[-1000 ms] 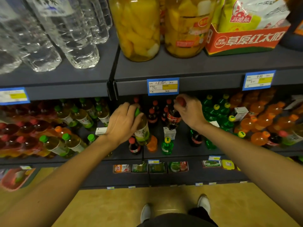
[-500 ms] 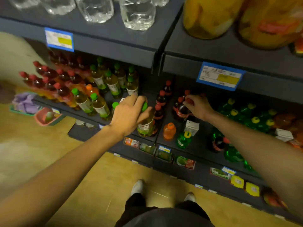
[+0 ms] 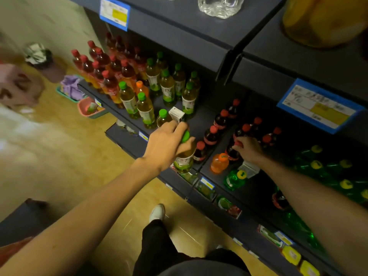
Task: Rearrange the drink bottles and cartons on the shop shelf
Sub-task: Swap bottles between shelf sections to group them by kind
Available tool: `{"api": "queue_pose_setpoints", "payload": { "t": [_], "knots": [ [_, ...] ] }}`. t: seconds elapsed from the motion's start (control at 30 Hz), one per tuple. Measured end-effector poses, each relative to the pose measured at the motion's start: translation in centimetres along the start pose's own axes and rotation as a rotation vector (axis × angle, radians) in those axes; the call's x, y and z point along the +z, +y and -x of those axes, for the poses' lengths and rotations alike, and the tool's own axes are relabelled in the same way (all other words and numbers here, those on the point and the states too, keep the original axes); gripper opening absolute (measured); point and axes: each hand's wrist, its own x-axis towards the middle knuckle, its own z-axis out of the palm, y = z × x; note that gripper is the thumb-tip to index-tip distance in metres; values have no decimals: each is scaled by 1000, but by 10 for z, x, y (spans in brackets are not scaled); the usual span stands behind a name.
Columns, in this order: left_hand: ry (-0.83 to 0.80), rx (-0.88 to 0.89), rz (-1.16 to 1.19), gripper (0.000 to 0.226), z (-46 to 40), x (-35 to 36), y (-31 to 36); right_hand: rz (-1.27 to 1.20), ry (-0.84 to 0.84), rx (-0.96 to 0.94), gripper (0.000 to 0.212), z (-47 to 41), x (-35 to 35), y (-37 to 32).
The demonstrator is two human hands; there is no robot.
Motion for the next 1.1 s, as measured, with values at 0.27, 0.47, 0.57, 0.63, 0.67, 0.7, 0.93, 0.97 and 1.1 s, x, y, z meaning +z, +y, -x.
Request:
{"api": "queue_pose_setpoints", "payload": {
  "t": [0.27, 0.47, 0.57, 0.63, 0.67, 0.7, 0.93, 0.97, 1.1],
  "knots": [
    [-3, 23, 33, 41, 4, -4, -15, 117, -7, 34, 32, -12, 9, -6],
    [5, 76, 89, 34, 2, 5, -38, 179, -8, 99, 40, -11, 2, -20],
    [-15, 152, 136, 34, -3, 8, -56, 166, 41, 154, 45, -7, -3, -30],
    [-22, 211, 159, 33, -6, 8, -68, 160, 129, 188, 44, 2, -6, -36],
    [-28, 231, 167, 33, -8, 6, -74, 162, 177, 207, 41, 9, -8, -41],
    [-33, 243, 178, 33, -10, 4, -80, 161, 224, 226, 37, 15, -9, -46],
    [-69, 325, 233, 37, -16, -8, -98, 65, 516, 203, 26, 77, 6, -83],
    [-63, 344, 228, 37, -15, -9, -98, 56, 530, 176, 24, 84, 8, -86],
    [-47, 340, 216, 41, -8, -18, -99, 37, 582, 118, 22, 109, 9, -92]
  ]
}}
